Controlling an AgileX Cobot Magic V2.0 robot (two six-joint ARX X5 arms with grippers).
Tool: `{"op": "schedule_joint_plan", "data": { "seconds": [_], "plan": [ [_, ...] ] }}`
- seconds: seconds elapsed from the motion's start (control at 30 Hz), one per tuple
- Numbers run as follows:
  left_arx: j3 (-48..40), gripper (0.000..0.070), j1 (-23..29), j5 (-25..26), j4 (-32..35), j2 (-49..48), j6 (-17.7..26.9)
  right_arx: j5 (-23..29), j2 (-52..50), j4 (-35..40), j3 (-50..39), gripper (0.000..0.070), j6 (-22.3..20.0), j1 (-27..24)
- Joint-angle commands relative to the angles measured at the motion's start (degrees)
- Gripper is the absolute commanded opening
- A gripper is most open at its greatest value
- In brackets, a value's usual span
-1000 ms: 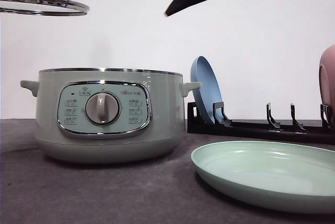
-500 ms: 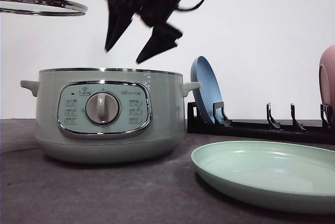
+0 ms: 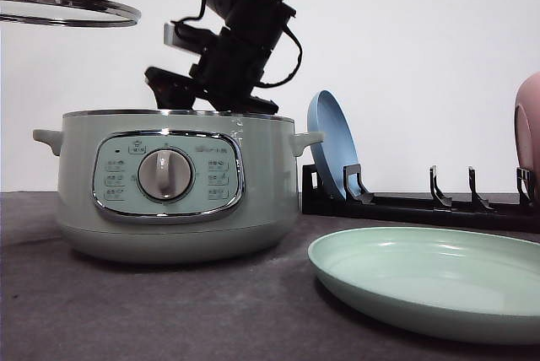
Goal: Transfer potato from steamer to green plate
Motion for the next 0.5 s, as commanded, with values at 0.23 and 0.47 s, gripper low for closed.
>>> {"op": "schedule_joint_plan", "data": {
  "seconds": [0.23,0.47],
  "plan": [
    [2.6,0.0009,0.0,0.0,1.8,-0.1,0.7,0.2,3.4,-0.7,1.6,0.0509,0.0,0.7],
    [2.6,0.0009,0.0,0.0,1.9,-0.1,0.7,0.1,3.4,-1.0,1.6,0.028,0.0,1.1]
  ]
}}
